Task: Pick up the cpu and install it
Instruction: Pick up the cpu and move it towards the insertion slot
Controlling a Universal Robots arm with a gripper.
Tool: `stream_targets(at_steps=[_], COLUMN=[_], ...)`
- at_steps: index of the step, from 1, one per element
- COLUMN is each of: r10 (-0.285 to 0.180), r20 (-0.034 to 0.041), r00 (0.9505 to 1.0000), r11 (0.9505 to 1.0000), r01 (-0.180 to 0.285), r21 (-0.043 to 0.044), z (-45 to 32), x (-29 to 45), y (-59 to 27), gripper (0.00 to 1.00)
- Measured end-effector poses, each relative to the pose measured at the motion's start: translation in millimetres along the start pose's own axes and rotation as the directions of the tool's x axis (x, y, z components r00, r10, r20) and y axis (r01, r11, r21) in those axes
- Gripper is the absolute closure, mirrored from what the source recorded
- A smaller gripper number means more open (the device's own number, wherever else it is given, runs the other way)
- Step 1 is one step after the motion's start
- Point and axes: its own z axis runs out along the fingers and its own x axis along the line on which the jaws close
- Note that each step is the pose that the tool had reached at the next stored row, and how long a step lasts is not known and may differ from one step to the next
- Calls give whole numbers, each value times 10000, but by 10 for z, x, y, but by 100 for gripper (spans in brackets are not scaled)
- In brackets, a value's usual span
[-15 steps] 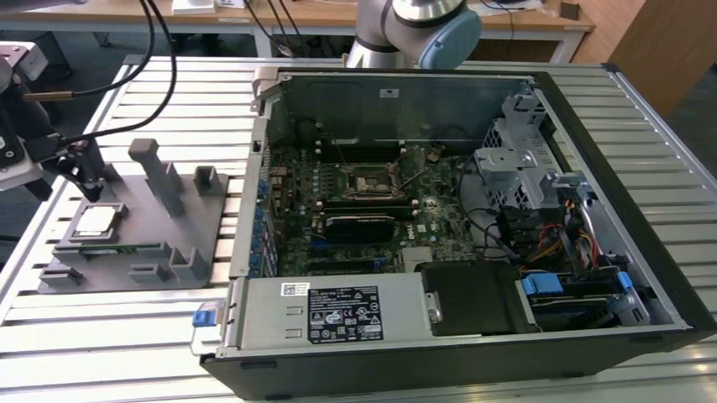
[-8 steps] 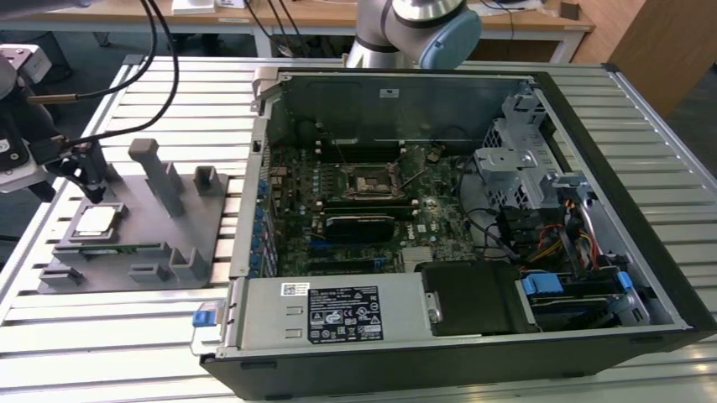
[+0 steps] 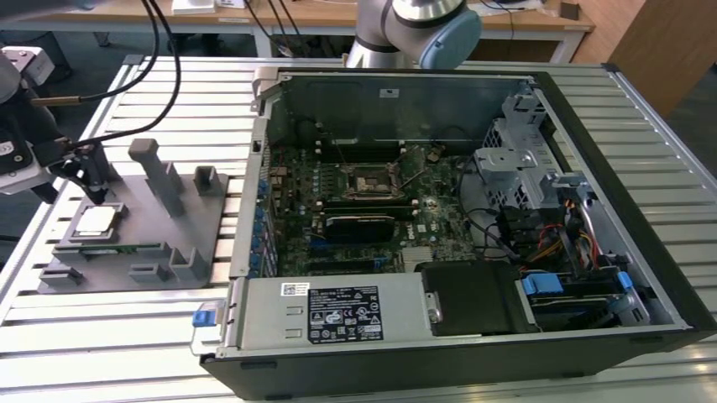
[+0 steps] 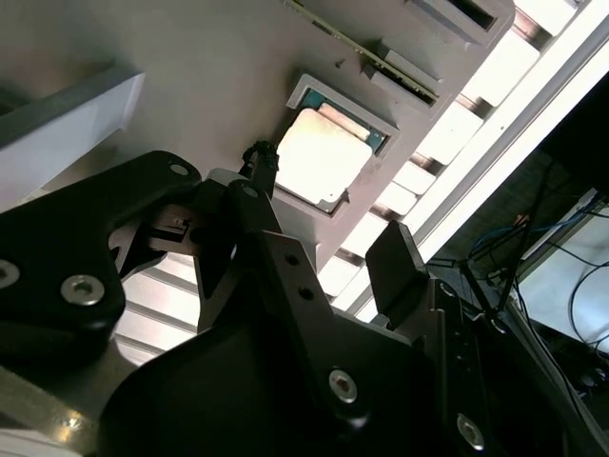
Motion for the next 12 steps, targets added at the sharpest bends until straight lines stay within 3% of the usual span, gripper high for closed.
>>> stream_targets(at_steps=[12], r10=[0], r20=[-1], r00=[10000], r11=[10000], r01=[0], r21=[1], z=[46], x=[-5], y=[-2], gripper=[35])
